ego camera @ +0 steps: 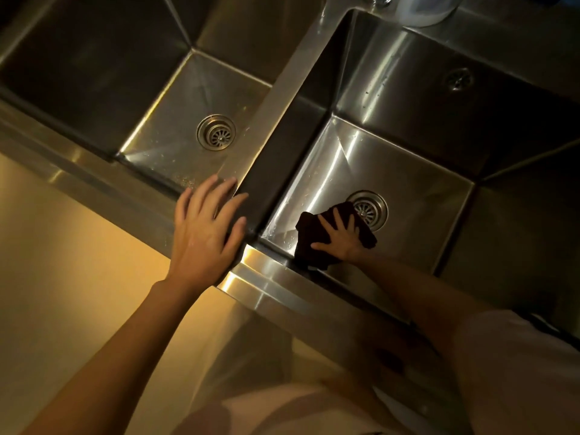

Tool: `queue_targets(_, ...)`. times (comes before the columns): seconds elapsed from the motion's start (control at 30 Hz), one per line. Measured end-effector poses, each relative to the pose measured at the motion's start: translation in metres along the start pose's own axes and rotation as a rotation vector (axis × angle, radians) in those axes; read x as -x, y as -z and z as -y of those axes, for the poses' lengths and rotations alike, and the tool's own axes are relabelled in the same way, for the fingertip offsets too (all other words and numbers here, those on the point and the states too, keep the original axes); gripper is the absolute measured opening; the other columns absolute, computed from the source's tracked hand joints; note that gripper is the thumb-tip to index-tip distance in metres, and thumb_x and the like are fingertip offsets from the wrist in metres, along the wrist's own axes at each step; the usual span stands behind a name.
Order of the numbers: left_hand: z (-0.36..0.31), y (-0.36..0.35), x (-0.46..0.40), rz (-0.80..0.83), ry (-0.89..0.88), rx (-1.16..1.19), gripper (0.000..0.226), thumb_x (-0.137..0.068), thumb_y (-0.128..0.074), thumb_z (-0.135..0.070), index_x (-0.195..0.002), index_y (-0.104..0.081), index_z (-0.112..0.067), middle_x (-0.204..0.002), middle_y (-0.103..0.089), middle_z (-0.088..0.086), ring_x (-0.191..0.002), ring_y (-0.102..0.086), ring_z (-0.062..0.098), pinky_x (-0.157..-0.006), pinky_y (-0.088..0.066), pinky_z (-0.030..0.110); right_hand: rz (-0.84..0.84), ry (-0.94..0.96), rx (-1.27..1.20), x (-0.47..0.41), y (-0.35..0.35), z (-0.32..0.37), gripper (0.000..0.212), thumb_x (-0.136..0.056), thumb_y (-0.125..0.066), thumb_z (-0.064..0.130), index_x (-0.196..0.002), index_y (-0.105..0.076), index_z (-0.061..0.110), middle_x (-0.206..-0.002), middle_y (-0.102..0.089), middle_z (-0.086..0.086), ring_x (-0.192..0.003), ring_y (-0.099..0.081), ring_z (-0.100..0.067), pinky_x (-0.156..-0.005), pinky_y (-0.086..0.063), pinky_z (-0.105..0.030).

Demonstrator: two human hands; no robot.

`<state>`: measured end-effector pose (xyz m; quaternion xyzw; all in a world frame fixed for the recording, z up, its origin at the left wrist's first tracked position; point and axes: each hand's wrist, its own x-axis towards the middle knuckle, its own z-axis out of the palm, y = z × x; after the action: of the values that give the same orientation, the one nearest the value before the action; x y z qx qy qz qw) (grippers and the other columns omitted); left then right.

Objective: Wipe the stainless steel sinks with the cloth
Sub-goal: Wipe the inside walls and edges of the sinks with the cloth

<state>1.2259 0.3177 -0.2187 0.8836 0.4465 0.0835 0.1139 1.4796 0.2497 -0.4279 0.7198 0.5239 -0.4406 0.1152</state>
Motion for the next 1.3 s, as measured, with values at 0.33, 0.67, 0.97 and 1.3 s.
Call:
queue_targets(0.33,0.002,-0.009,0.003,-0.022,0.035,0.052,0.044,-0.1,-0.034,-0.034,-0.135,-0.051,-0.013,-0.149,-0.041,0.005,-0.144,-0.025,0.02,-0.116,-0.02,0.05,-0.121,0.263,0.219,-0.015,-0.02,0.008,0.063,-0.095,-0.046,0.047,-0.151,-0.022,0.029,-0.159,-0.02,0.005,-0.146,-0.014,-0.027,-0.116,-0.02,-0.044)
queue_targets(0.67,0.003,-0.01,0.002,-0.034,0.013,0.018,0.042,-0.099,-0.034,-0.03,-0.13,-0.057,-0.011,-0.146,-0.044,0.008,-0.142,-0.029,0.025,-0.114,-0.023,0.052,-0.002,0.462,-0.107,-0.047,0.012,0.084,0.053,-0.083,-0.069,0.012,-0.133,-0.056,0.021,-0.136,-0.055,-0.004,-0.125,-0.053,-0.024,-0.104,-0.041,-0.032)
queue_targets(0.97,0.002,-0.006,0.0,0.004,0.034,0.011,0.045,-0.099,-0.034,-0.031,-0.132,-0.054,-0.01,-0.149,-0.04,0.01,-0.144,-0.025,0.025,-0.116,-0.02,0.049,0.089,0.59,-0.17,-0.015,0.033,0.093,0.052,-0.082,-0.071,0.017,-0.132,-0.055,0.025,-0.136,-0.046,-0.003,-0.128,-0.046,-0.019,-0.109,-0.038,-0.033)
queue_targets(1.3,0.004,-0.007,0.001,0.008,0.034,0.019,0.055,-0.101,-0.025,-0.042,-0.139,-0.046,-0.009,-0.155,-0.029,0.01,-0.147,-0.017,0.022,-0.117,-0.014,0.043,0.111,0.759,-0.218,0.095,0.107,0.099,0.052,-0.085,-0.069,0.01,-0.134,-0.054,0.018,-0.135,-0.04,-0.005,-0.13,-0.041,-0.018,-0.114,-0.032,-0.031)
